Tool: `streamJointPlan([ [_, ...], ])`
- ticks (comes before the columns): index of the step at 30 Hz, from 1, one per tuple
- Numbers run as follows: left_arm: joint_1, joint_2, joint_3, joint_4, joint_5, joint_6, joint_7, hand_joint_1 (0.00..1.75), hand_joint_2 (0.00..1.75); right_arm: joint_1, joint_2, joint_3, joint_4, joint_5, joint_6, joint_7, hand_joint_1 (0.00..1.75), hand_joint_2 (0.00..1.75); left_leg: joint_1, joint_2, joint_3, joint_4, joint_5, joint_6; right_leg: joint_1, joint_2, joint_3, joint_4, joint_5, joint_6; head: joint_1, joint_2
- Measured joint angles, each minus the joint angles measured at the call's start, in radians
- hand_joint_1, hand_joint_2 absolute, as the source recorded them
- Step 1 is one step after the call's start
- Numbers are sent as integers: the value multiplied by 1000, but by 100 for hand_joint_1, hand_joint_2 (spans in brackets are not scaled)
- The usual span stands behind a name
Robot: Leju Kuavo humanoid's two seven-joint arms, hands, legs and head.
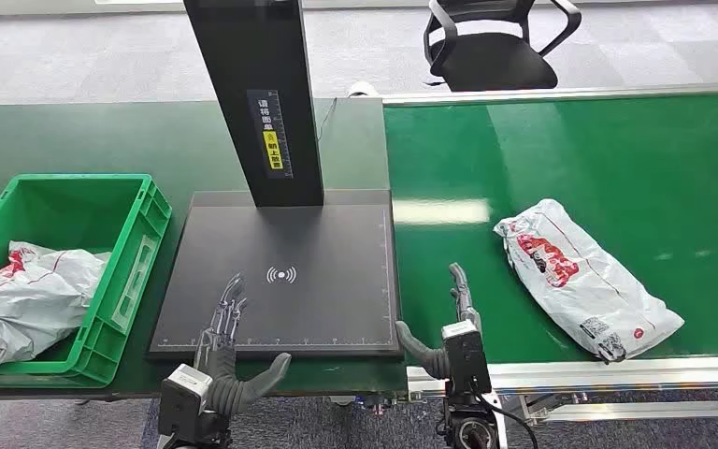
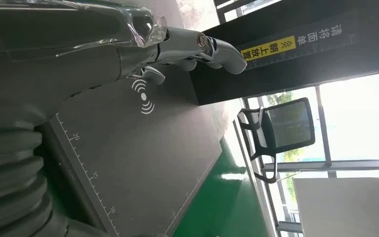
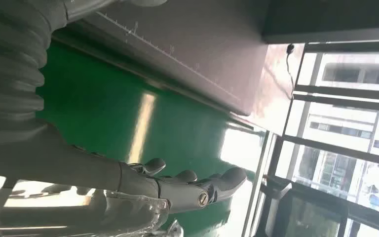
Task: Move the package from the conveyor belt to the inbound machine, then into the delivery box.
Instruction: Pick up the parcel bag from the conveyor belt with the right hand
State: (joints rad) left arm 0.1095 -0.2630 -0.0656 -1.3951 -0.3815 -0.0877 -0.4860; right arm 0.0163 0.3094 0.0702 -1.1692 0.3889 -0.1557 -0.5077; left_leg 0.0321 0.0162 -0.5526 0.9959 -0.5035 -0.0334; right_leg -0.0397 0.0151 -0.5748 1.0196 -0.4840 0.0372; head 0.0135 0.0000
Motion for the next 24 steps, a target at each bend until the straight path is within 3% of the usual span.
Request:
streamJointPlan([
  [4,-4,2,-6,3,0,-4,0,0,175,-46,-23,-41,35,26,-61,35,0,175,0,0,0,0,0,0,0,0,0,0,0,0,0,0],
  [9,-12,7,-14,8,9,-10,-7,0,175,-224,-116,-152,227,92,-126,73,0,175,-1,1,1,1,1,2,-2,0,1,0,2,1,0,0],
  [17,-23,10,-15,9,24,-27,-14,0,175,-542,-282,-261,616,261,-164,279,0,175,-2,-1,1,1,3,2,-2,0,1,0,3,1,0,0],
  [20,-23,10,-15,9,25,-28,-14,0,175,-594,-305,-267,685,309,-185,324,0,175,-2,-1,0,1,2,2,-2,0,0,0,3,1,0,0],
  [24,-22,11,-15,8,39,-33,-17,0,175,-649,-325,-260,751,444,-215,443,0,175,-2,-2,-2,1,2,2,-2,0,0,0,3,1,0,0],
])
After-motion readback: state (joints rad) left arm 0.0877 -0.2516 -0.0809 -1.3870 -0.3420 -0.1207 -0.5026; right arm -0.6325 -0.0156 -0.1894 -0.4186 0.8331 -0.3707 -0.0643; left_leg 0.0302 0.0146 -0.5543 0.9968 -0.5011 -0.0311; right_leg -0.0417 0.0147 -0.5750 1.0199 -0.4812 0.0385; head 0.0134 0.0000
